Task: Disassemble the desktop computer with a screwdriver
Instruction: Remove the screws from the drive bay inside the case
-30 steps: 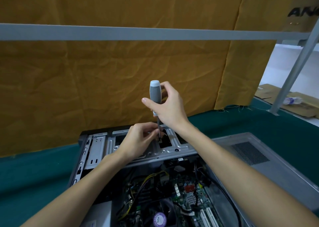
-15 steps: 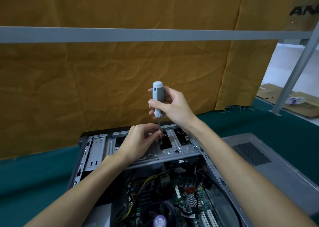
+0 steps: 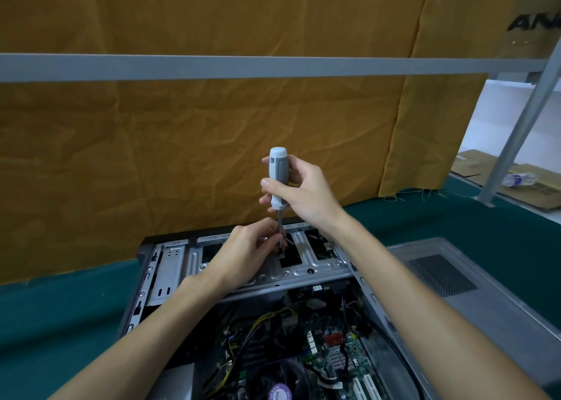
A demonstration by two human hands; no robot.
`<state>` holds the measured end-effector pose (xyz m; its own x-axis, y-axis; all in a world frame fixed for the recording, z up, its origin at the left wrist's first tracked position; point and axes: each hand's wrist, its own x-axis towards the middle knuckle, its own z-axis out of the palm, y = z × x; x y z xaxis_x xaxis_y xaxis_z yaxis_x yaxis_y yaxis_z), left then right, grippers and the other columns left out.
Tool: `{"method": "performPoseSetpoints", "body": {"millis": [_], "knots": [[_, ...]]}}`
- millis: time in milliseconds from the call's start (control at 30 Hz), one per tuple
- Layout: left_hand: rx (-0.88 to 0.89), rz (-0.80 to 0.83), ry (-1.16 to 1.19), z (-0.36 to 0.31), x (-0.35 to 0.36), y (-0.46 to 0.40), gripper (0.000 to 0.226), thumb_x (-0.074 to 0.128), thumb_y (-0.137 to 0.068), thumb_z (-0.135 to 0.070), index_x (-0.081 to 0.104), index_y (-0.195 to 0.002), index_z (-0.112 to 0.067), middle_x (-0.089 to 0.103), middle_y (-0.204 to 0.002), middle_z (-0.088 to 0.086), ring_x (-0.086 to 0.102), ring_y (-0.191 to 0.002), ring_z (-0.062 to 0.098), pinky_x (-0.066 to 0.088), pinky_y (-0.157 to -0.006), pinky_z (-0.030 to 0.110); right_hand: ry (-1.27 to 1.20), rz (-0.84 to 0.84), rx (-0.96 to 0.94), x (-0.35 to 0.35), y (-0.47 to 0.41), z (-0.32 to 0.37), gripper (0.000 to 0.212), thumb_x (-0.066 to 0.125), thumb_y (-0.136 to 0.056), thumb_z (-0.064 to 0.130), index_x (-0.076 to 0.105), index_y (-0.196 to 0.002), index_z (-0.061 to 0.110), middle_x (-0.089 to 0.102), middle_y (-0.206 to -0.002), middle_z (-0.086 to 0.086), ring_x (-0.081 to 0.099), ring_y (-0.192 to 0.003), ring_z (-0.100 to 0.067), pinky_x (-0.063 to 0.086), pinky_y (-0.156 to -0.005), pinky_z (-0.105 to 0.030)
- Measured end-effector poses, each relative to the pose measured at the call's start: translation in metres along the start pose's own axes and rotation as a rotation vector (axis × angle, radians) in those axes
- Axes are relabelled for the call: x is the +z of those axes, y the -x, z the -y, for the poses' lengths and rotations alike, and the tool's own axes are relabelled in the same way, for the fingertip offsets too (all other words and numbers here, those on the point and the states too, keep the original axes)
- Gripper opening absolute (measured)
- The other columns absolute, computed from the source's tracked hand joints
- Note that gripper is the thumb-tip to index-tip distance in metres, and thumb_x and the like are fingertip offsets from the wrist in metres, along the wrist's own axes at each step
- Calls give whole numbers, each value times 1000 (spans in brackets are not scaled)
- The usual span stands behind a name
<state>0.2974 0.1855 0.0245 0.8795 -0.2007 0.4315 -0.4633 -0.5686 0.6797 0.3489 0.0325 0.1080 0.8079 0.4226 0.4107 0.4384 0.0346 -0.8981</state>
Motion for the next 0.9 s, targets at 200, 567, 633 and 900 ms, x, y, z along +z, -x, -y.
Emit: {"method": "performPoseSetpoints", "body": {"millis": [200, 567, 633, 900], "knots": [[-37, 1, 66, 1, 3, 0, 15, 55, -104, -22, 68, -98, -27, 75, -96, -15, 71, -91, 3, 50, -76, 10, 64, -107, -61, 4, 2, -5, 30, 79, -88, 20, 64, -113, 16, 72, -96, -11, 76, -73, -24, 64, -64, -46], [-43, 16, -20, -4, 2, -1, 23, 52, -105, -20, 71, -94, -26, 73, -94, -15, 68, -87, 10, 53, -75, 29, 459, -458, -97, 19, 2, -9, 47, 83, -77, 49, 42, -88, 27, 60, -68, 11, 63, -58, -1, 44, -50, -17], [-36, 16, -22, -4, 2, 0, 24, 52, -105, -19, 71, -93, -26, 73, -93, -17, 67, -87, 6, 50, -72, 22, 493, -469, -70, 24, 1, -9, 48, 81, -78, 52, 41, -88, 27, 55, -67, 14, 57, -62, 7, 38, -49, -11], [-27, 62, 6, 4, -8, -3, 20, 55, -104, -19, 72, -95, -18, 75, -95, -10, 71, -92, 10, 55, -82, 28, 0, -113, -20, 24, -7, 0, 28, 69, -95, 26, 55, -116, 15, 72, -89, -8, 71, -68, -21, 60, -68, -32]]}}
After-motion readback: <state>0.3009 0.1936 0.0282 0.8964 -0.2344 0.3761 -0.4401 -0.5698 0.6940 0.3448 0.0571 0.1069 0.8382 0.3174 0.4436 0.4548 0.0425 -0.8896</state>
